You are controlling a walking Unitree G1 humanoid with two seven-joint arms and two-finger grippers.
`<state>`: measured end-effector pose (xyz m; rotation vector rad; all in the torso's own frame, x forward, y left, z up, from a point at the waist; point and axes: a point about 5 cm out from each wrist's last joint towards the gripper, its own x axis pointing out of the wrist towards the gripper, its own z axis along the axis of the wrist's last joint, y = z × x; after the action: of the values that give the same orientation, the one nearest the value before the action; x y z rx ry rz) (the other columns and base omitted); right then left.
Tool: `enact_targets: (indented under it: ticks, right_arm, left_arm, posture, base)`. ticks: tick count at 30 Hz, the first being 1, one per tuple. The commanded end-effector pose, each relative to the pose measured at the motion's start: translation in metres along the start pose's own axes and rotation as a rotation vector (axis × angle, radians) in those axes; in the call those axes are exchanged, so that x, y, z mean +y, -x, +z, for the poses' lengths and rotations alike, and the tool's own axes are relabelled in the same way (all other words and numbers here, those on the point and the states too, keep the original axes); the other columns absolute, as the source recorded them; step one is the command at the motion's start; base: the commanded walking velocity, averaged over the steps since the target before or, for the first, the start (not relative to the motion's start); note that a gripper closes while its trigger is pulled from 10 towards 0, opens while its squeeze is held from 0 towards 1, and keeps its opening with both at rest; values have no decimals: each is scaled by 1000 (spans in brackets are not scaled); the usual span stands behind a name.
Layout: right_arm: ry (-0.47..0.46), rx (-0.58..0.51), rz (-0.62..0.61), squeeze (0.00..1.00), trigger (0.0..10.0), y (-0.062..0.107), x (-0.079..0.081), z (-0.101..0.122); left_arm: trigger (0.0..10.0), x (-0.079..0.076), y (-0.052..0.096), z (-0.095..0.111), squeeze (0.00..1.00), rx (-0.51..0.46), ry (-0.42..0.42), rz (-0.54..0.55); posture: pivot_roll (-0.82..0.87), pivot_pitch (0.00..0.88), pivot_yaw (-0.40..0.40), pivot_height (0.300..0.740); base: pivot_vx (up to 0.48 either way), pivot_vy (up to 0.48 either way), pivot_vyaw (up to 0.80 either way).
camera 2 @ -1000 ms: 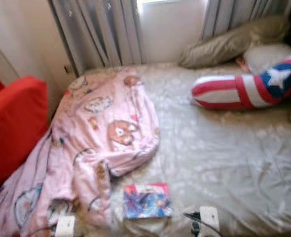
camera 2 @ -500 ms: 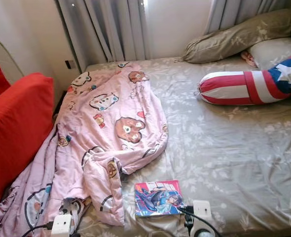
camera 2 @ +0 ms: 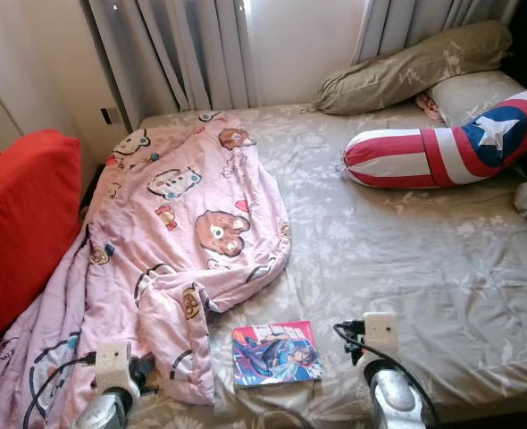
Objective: Clean up the room
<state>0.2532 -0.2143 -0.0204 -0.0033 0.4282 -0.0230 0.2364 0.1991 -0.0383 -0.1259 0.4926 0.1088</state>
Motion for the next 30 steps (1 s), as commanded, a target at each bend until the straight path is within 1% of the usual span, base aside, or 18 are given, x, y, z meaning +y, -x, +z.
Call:
enact_targets:
  ticks: [1,4,6,9,10,13,16,19,26,30]
  right_arm:
    - [-22,-34,0,0,10000,0,-1,4]
    - [-35,-90,16,0,10000,0,2,11]
    - [-41,-114,19,0,10000,-1,3,15]
    - [-48,-135,19,0,10000,-3,6,19]
    - [-55,-160,25,0,10000,-5,10,25]
    - [-55,-187,36,0,10000,-9,17,34]
    - [-51,-186,25,0,10000,-11,19,37]
    - [-56,-191,5,0,10000,-10,16,38]
    - [-47,-195,9,0,10000,-7,15,34]
    - [-53,-191,11,0,10000,-6,16,31]
  left_arm:
    - [10000,1,-2,14,0,-87,21,14]
    - [10000,-6,-1,28,0,-192,48,21]
    - [10000,-10,0,34,0,-232,58,24]
    - [10000,-12,2,38,0,-263,56,24]
    - [10000,-13,3,45,0,-297,53,26]
    - [10000,-16,5,55,0,-342,55,21]
    - [10000,-17,9,63,0,-366,55,20]
    - [10000,-19,11,69,0,-383,52,13]
    - [10000,-21,15,69,0,-367,60,9]
    - [10000,-21,17,67,0,-363,65,8]
  posture:
    - [-51,0,28,740]
    - [-43,0,23,740]
    - [-34,0,27,740]
    - [-36,0,32,740]
    - [-38,0,36,740]
    - [-41,0,50,740]
    - [-45,0,63,740]
    - [-45,0,66,720]
    - [-39,0,58,682]
    - [-33,0,53,682]
  base:
    - [0,0,0]
    - [0,0,0]
    - [0,0,0]
    - [0,0,0]
    - [0,0,0]
    - [0,0,0]
    - [0,0,0]
    - [0,0,0]
    - [0,0,0]
    - [0,0,0]
